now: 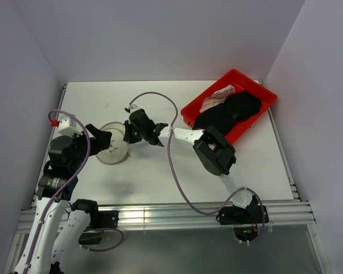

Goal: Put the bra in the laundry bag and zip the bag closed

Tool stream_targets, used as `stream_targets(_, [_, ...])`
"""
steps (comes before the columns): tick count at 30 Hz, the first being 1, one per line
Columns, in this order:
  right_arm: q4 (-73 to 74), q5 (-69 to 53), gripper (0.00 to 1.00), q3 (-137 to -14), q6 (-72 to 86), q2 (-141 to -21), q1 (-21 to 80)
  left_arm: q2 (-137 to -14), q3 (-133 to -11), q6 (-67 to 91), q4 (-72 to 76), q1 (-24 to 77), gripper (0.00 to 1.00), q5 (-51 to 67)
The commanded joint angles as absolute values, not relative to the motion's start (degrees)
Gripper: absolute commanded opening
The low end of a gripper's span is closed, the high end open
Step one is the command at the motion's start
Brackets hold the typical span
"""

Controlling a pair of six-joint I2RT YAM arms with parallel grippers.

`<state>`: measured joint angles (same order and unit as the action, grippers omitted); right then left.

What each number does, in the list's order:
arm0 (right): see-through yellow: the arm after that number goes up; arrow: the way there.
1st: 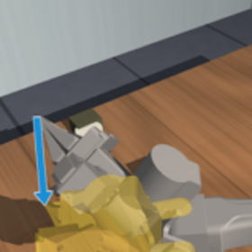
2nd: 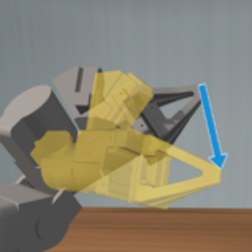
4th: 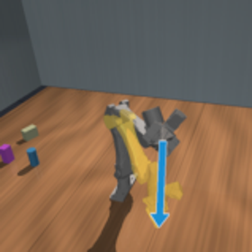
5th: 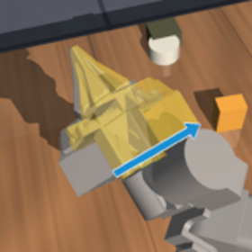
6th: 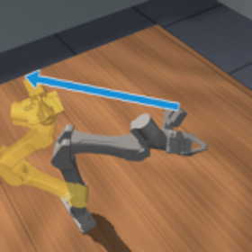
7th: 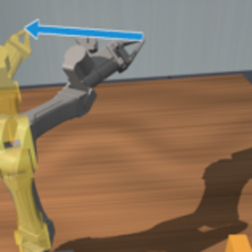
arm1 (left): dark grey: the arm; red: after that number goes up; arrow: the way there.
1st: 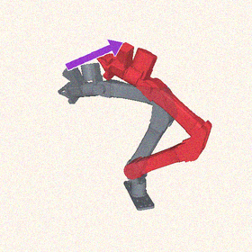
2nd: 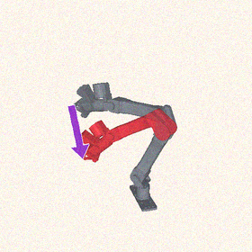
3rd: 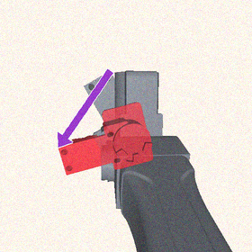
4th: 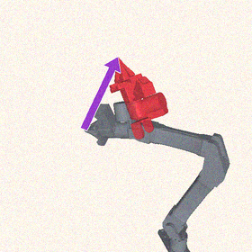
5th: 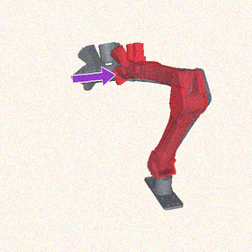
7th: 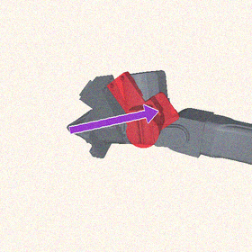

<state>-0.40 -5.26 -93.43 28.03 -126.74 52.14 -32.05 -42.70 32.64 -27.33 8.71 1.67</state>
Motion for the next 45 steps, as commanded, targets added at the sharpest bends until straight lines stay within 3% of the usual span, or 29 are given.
stream_targets(1, [-0.4, -3.3, 0.11, -99.1, 23.6, -126.4, 49.7, -32.3, -42.7, 31.0, -24.2, 8.4, 0.87, 1.8])
stream_targets(2, [1.4, -3.3, 0.18, -100.4, 22.4, -126.6, 49.5, -32.3, -42.8, 31.0, -24.1, 8.4, 0.87, 1.8])
stream_targets(3, [3.3, -3.2, 0.34, -102.4, 19.9, -126.6, 49.5, -32.3, -42.8, 30.9, -24.0, 8.4, 0.87, 1.8])
stream_targets(6, [7.4, -3.6, 0.64, -104.9, 16.1, -126.6, 49.5, -31.7, -42.7, 31.3, -23.4, 8.4, 0.87, 1.8])
stream_targets(8, [8.1, -4.7, 0.70, -104.1, 14.2, -124.7, 49.7, -31.6, -43.1, 31.9, -22.9, 8.4, 0.87, 1.8])
stream_targets(11, [6.4, -4.4, 0.68, -99.2, 13.6, -120.7, 50.8, -31.5, -43.5, 32.5, -22.2, 8.4, 0.86, 0.8])
stream_targets(15, [3.0, -5.9, 0.39, -94.6, 13.2, -117.9, 53.9, -31.3, -43.9, 33.3, -22.7, 8.4, 0.77, -5.3])
stream_targets(20, [1.6, -2.8, 0.33, -90.4, 14.5, -114.3, 57.6, -34.6, -44.2, 35.8, -23.8, 8.3, 0.64, -7.6])
stream_targets(28, [-6.6, 2.3, 0.31, -64.9, 20.0, -91.5, 57.7, -35.9, -30.3, 50.3, -14.3, 2.6, 0.46, -2.9])
stream_targets(35, [-3.3, 7.7, 0.31, -53.2, 18.0, -76.7, 57.6, -37.0, -16.1, 56.6, -3.9, -5.2, 0.49, -2.6])
stream_targets(39, [-3.7, 9.0, 0.32, -48.8, 16.4, -71.1, 57.0, -41.0, -10.2, 55.8, 9.3, -7.1, 0.65, 2.6])
stream_targets(45, [-4.5, 6.5, 0.32, -47.2, 16.3, -68.9, 55.8, -51.5, -6.8, 51.8, 23.9, -8.4, 0.66, 6.1])
